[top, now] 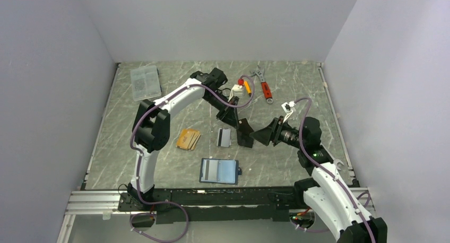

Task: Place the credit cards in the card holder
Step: Place the credit card at the center of the board.

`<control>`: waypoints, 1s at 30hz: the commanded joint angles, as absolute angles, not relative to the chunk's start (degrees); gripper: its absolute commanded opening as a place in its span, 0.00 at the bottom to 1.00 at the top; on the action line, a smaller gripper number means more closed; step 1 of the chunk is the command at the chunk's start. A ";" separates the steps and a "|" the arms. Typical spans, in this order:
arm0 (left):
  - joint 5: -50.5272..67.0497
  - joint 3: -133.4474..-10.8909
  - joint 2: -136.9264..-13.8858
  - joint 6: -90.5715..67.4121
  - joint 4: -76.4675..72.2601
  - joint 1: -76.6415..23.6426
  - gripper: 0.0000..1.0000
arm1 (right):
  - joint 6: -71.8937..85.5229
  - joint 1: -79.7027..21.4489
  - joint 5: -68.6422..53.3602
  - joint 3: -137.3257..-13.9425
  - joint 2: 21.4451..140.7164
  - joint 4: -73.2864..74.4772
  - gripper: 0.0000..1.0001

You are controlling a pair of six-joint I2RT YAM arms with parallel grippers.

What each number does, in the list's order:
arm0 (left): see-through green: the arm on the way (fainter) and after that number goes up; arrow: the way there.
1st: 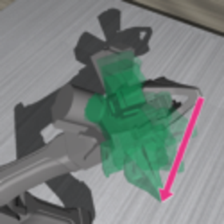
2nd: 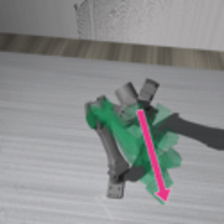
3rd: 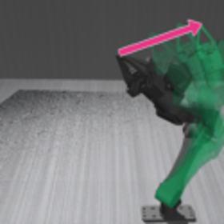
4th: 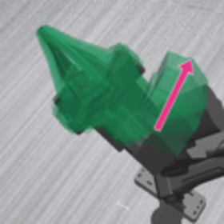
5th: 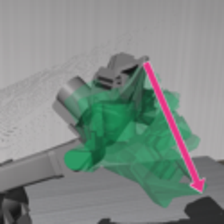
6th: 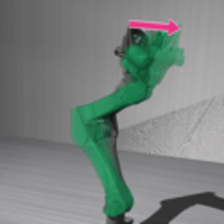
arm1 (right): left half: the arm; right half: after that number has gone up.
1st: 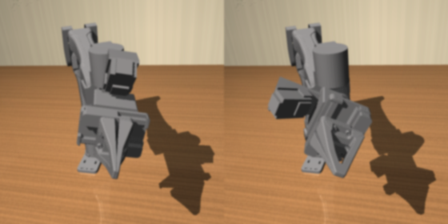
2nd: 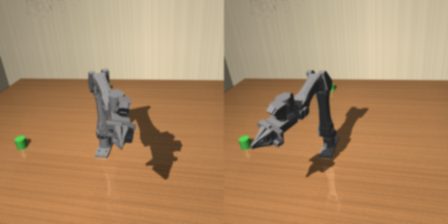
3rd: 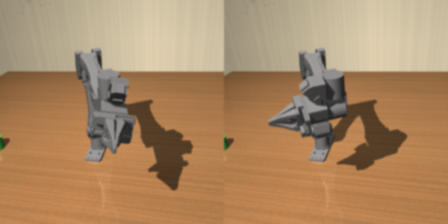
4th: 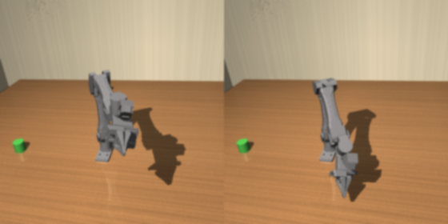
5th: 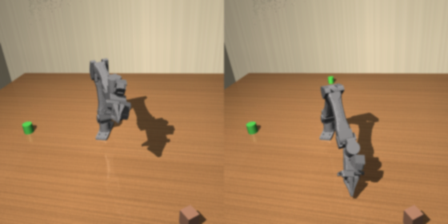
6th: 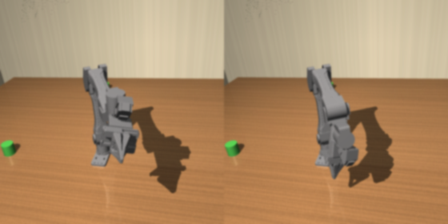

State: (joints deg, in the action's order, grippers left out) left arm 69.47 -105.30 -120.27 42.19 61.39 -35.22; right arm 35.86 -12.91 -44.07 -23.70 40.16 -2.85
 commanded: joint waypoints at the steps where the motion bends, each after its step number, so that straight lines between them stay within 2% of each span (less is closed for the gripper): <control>1: 71.27 -107.71 -118.83 41.08 60.85 -35.24 0.00 | 34.83 -13.16 -45.14 -23.50 41.73 -3.21 0.58; 18: 73.72 -108.87 -118.93 47.57 68.21 -35.28 0.00 | 33.71 -13.14 -43.33 -23.10 43.14 -2.88 0.58; 30: 74.68 -106.75 -118.23 44.74 64.41 -35.32 0.00 | 37.39 -15.14 -44.31 -21.89 45.86 -10.04 0.58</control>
State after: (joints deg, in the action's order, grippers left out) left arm 69.78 -106.52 -120.27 45.54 66.24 -35.18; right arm 36.05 -13.65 -44.07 -22.48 44.75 -4.64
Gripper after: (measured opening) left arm 0.059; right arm 0.579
